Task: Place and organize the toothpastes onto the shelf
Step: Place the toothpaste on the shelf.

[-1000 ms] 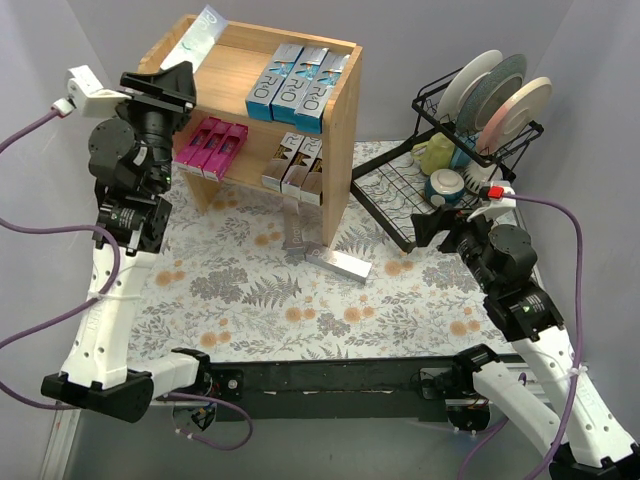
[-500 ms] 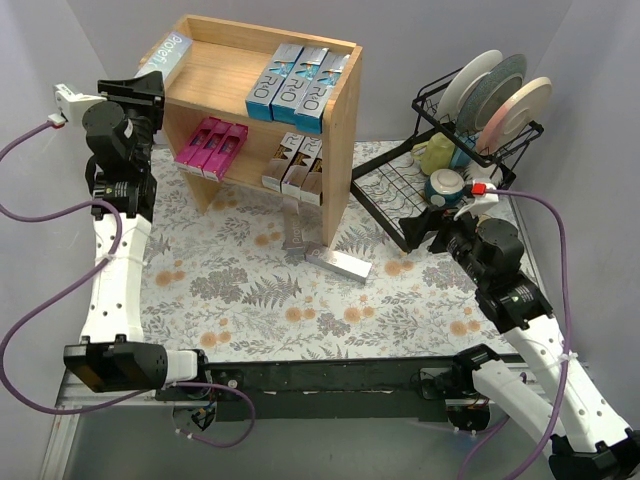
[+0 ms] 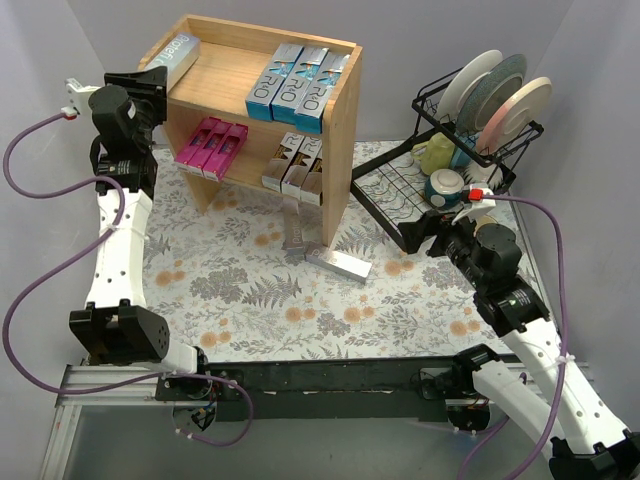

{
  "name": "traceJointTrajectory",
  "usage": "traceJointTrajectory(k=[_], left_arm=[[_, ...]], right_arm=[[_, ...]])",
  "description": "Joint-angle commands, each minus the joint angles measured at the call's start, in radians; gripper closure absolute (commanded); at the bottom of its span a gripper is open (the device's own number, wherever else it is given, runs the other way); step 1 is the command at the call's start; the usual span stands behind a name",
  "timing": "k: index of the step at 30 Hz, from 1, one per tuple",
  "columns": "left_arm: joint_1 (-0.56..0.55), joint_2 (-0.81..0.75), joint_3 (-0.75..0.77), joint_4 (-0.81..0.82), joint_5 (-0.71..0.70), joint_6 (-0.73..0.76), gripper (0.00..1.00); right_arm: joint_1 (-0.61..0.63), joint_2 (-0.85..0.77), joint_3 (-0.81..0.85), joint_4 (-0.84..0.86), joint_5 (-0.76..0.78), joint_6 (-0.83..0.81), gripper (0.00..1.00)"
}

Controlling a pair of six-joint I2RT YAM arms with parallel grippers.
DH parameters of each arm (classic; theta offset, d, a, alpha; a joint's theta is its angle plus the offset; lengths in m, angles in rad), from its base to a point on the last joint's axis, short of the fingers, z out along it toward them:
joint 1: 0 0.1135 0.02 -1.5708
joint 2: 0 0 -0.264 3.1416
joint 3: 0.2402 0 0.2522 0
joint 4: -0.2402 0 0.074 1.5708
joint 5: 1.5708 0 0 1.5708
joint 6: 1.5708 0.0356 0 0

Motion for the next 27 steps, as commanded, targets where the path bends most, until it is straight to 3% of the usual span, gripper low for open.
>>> traceJointTrajectory(k=[1,2,8,19,27], left_arm=[[0.011,0.021,0.082,-0.04,0.014,-0.008,0.65],[0.011,0.021,0.083,-0.044,0.011,-0.003,0.57],[0.011,-0.005,0.091,-0.098,-0.046,0.073,0.4],[0.009,0.015,0.152,-0.198,-0.087,0.201,0.23],[0.011,0.013,0.142,-0.212,-0.107,0.277,0.17]], right_arm=[[-0.006,-0.01,-0.005,0.054,-0.004,-0.012,0.01],[-0.006,-0.012,-0.005,0.053,-0.002,-0.013,0.02],[-0.006,-0.027,-0.01,0.043,0.005,-0.018,0.01],[-0.006,-0.022,-0.013,0.031,-0.01,-0.01,0.02],[-0.006,-0.032,-0.022,0.039,-0.036,0.006,0.02]])
